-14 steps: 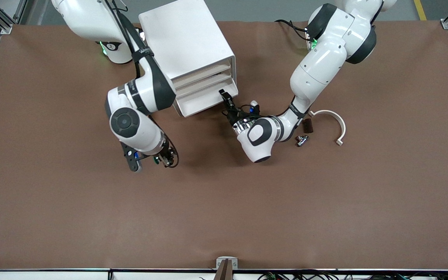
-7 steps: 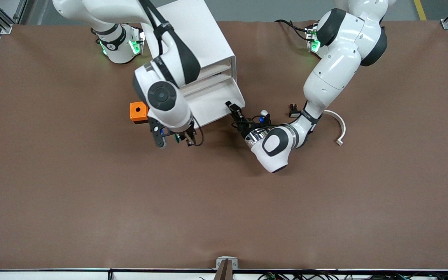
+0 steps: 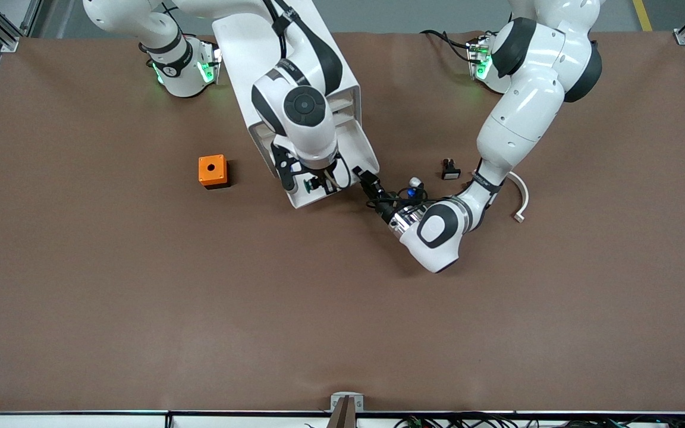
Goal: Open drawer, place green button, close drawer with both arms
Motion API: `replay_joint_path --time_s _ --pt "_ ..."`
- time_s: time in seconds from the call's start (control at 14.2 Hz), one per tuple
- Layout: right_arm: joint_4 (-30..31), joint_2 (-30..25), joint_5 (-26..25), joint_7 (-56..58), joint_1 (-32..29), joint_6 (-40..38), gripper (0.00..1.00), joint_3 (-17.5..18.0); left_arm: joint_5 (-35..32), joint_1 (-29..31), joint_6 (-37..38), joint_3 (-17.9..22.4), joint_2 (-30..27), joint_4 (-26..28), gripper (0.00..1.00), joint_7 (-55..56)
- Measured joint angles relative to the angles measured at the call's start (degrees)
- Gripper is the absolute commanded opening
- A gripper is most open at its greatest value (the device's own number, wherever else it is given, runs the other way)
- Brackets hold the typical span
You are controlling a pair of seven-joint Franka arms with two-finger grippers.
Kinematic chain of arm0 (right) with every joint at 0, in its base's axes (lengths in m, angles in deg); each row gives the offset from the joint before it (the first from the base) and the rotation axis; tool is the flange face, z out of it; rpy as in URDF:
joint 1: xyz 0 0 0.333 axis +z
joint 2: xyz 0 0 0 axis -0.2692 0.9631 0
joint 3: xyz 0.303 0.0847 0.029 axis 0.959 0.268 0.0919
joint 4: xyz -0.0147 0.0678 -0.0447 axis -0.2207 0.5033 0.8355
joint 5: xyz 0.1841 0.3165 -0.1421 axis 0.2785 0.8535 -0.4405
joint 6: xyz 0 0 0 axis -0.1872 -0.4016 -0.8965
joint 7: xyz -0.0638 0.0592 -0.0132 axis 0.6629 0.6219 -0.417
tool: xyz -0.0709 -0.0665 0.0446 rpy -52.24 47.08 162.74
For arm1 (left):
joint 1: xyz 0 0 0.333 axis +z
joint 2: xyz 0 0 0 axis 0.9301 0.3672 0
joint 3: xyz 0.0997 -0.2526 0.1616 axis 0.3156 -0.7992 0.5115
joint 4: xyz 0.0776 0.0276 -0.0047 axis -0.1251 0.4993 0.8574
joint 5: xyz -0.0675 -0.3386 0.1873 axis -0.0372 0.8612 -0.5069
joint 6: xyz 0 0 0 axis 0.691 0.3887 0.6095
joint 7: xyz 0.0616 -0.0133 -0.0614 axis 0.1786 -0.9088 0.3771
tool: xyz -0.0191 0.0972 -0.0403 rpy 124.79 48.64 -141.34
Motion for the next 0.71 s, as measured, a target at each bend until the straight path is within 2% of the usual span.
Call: replay_joint_path --time_s 0.14,0.21,0.71 --pt "0.3 -0.01 0.0 -1.66 1.31 1.1 0.0 -0.01 -0.01 -0.01 -1.0 0.15 0.17 0.02 0.95 -3.91" --pt "0.39 0.0 0.0 -2.26 1.98 1.45 0.0 -0.02 -0.01 -0.01 -1.41 0.25 0.28 0.01 0.99 -6.35" --pt "2.08 0.0 0.0 -6.73 5.9 2.26 0.0 -0.02 -0.14 3.27 -1.41 0.26 -0.09 -2.58 0.99 -20.99"
